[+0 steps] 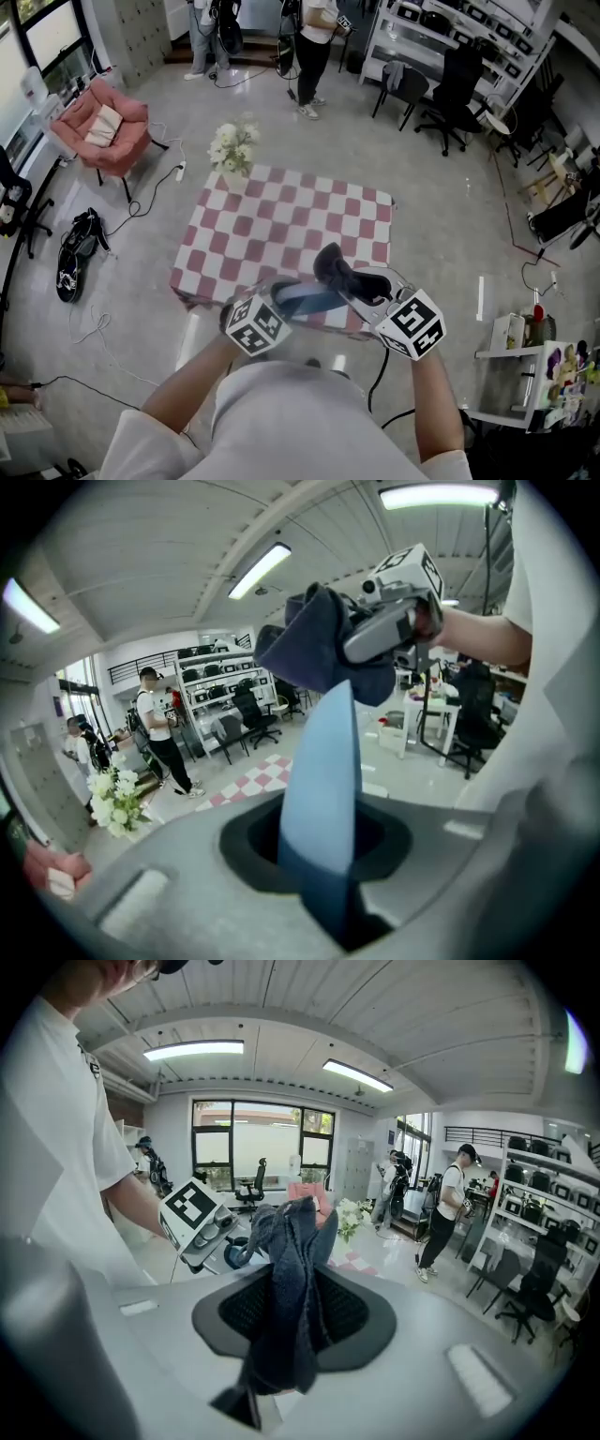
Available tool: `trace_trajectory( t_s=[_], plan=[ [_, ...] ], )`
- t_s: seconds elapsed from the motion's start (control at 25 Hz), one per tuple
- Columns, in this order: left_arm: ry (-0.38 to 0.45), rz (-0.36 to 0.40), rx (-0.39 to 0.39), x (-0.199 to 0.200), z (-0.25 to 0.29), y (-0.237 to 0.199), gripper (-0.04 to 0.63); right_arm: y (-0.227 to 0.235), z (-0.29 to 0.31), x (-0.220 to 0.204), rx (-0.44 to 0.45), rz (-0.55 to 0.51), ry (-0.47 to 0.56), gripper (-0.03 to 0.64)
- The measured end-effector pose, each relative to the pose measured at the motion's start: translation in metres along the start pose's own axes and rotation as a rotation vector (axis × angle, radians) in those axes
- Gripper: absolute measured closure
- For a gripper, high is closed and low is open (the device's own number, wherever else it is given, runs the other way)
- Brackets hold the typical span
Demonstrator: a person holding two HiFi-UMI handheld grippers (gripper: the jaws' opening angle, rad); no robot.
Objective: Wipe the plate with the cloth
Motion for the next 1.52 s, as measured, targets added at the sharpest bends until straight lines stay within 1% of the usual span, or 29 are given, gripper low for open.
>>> trace_trajectory(
  t_s=[0.2,0.48,0.68,0.88,1.04,1.32,1.4,1.52],
  plan=[
    [-0.030,0.091,0.048,0.009,0.004,-0.002,0.523,-0.001,0.007,0.004,0.026,-0.022,-0.029,0.497],
    [-0.075,0.248,0.124,0.017,0.013,0.003,0.523,-0.004,0.017,-0.001,0.058,-0.015,-0.092,0.497],
    [-0.091,0.364,0.173,0.021,0.018,0.010,0.523,-0.011,0.026,0.000,0.091,-0.031,-0.109,0.497],
    [-0.106,0.402,0.185,0.021,0.022,0.015,0.523,-0.014,0.033,0.001,0.111,-0.034,-0.124,0.497],
    [-0.136,0.429,0.197,0.019,0.025,0.016,0.523,-0.015,0.042,0.002,0.114,-0.021,-0.134,0.497],
    [-0.154,0.479,0.196,0.011,0.026,0.023,0.523,-0.025,0.054,0.003,0.175,-0.037,-0.121,0.495],
    [-0.155,0.483,0.197,0.009,0.024,0.023,0.523,-0.024,0.054,-0.001,0.190,-0.009,-0.099,0.495],
    [-0.141,0.466,0.195,0.005,0.021,0.023,0.523,-0.023,0.052,-0.005,0.192,0.022,-0.073,0.495]
  ],
)
Point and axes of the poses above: the fingertips, and each gripper's own axes: z forward along the fingers, y to its right, x out of its top, the point moved 6 cm from there along -z, backward along the fingers, and after that the axes turned 15 degrees about x, right-handed, at the moved point
